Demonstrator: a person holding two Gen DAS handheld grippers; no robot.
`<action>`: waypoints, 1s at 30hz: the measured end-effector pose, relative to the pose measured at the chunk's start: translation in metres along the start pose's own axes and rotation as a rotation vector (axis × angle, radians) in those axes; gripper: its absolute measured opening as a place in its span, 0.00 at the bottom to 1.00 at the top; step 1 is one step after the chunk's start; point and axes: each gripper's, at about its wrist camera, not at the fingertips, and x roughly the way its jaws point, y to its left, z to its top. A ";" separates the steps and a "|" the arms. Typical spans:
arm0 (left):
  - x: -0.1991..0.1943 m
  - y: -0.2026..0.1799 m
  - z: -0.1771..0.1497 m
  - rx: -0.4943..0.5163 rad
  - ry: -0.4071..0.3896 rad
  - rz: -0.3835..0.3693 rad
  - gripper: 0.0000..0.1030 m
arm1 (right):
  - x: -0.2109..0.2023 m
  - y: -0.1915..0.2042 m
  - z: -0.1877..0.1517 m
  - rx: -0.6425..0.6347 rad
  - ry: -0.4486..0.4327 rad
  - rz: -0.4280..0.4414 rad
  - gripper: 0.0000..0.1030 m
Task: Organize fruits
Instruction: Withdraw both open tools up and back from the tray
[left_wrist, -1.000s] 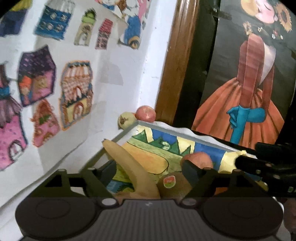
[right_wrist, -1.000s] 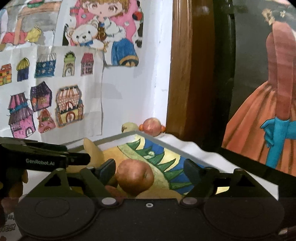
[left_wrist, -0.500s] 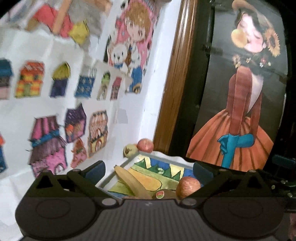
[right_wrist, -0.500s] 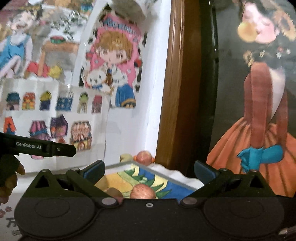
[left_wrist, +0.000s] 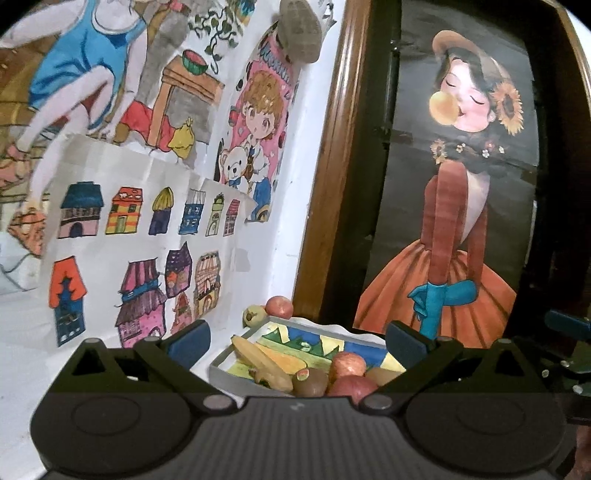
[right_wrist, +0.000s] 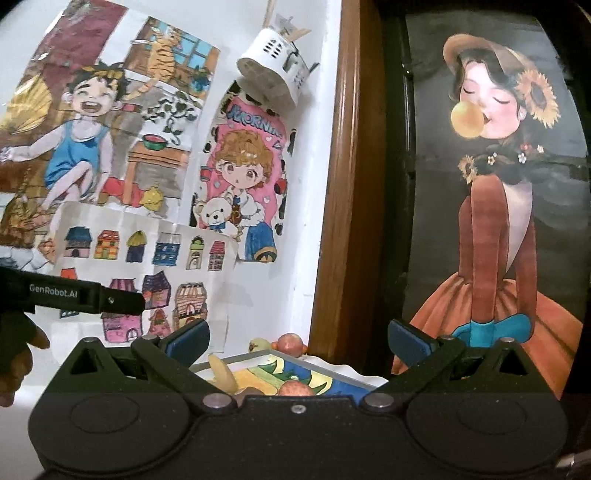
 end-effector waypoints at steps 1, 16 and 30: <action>-0.005 -0.001 -0.001 0.002 0.001 -0.002 1.00 | -0.003 0.003 -0.001 -0.005 0.001 -0.001 0.99; -0.049 0.003 -0.039 0.058 0.098 -0.005 1.00 | -0.039 0.030 -0.029 0.014 0.161 -0.019 0.99; -0.035 0.015 -0.081 0.074 0.269 0.036 1.00 | -0.013 0.049 -0.073 -0.031 0.418 0.007 0.99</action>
